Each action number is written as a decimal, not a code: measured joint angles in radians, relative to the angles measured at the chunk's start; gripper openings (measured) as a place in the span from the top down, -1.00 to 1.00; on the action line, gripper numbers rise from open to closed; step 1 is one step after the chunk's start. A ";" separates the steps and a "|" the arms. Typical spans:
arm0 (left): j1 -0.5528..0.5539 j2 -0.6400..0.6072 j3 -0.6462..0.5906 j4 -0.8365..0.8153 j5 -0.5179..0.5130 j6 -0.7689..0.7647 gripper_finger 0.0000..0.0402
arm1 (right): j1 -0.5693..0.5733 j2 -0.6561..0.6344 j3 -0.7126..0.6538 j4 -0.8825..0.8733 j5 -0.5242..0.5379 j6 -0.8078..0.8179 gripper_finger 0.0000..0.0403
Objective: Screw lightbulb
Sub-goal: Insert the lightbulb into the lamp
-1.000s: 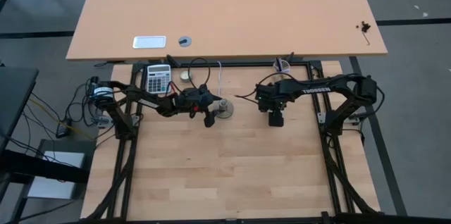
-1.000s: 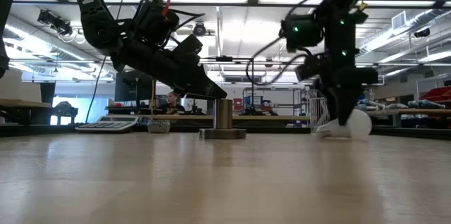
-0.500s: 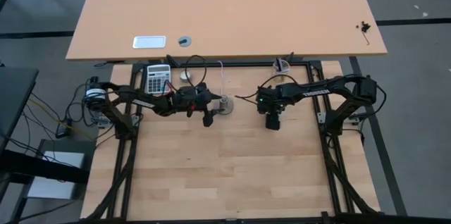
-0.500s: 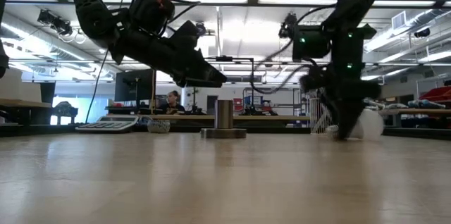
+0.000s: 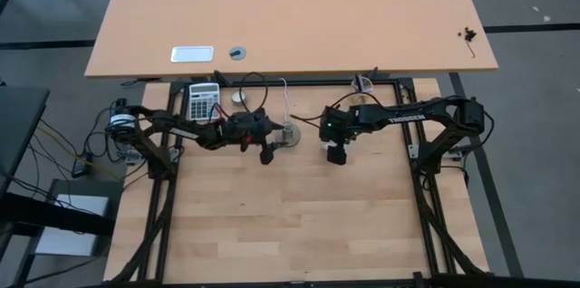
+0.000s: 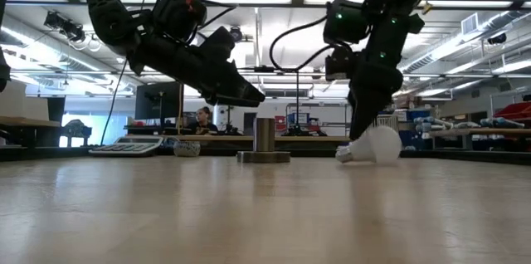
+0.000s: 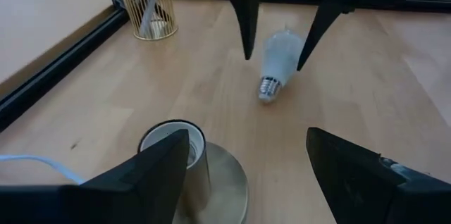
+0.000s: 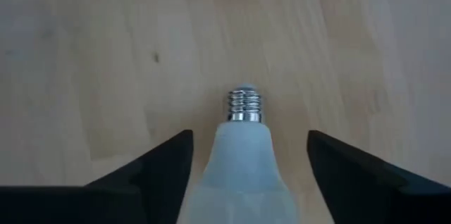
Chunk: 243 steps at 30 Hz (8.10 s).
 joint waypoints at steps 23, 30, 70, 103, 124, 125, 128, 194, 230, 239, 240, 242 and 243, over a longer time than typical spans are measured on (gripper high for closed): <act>-0.017 -0.001 0.002 -0.076 -0.001 0.001 -0.46 | 0.132 0.028 -0.051 -0.051 0.054 0.207 -0.69; -0.059 -0.037 0.002 -0.084 0.013 0.008 -0.46 | 0.150 0.028 -0.057 -0.006 0.090 0.206 -0.43; -0.245 0.120 0.564 -0.854 -0.005 0.191 -0.41 | 0.243 0.028 0.189 0.051 -0.061 0.200 -0.31; -0.205 0.117 0.564 -0.727 -0.036 0.214 0.35 | 0.272 -0.281 0.267 -0.118 0.046 0.143 -0.53; -0.108 0.015 0.515 -0.474 0.240 0.154 0.35 | 0.385 -0.408 0.183 -0.149 0.329 0.179 0.86; -0.099 0.015 0.497 -0.430 0.267 0.134 0.35 | 0.390 -0.409 0.171 -0.138 0.345 0.173 0.93; -0.078 0.015 0.431 -0.289 0.328 0.070 0.35 | 0.403 -0.409 0.133 -0.105 0.392 0.177 0.93; 0.045 0.013 0.078 0.408 0.424 -0.181 0.35 | 0.228 -0.243 -0.121 0.862 0.271 0.041 0.98; 0.140 0.123 -0.009 0.382 0.159 0.030 0.36 | 0.181 -0.248 -0.117 0.912 0.193 -0.026 0.98; 0.140 0.221 -0.007 0.453 0.076 0.022 0.36 | 0.181 -0.247 -0.118 0.908 0.186 -0.027 0.98; 0.139 0.226 -0.007 0.452 0.076 0.022 0.36 | 0.182 -0.246 -0.118 0.909 0.186 -0.027 0.98; 0.137 0.226 -0.007 0.447 0.075 0.019 0.36 | 0.182 -0.246 -0.118 0.910 0.186 -0.028 0.98; 0.135 0.225 -0.007 0.443 0.074 0.019 0.36 | 0.182 -0.246 -0.118 0.909 0.186 -0.028 0.98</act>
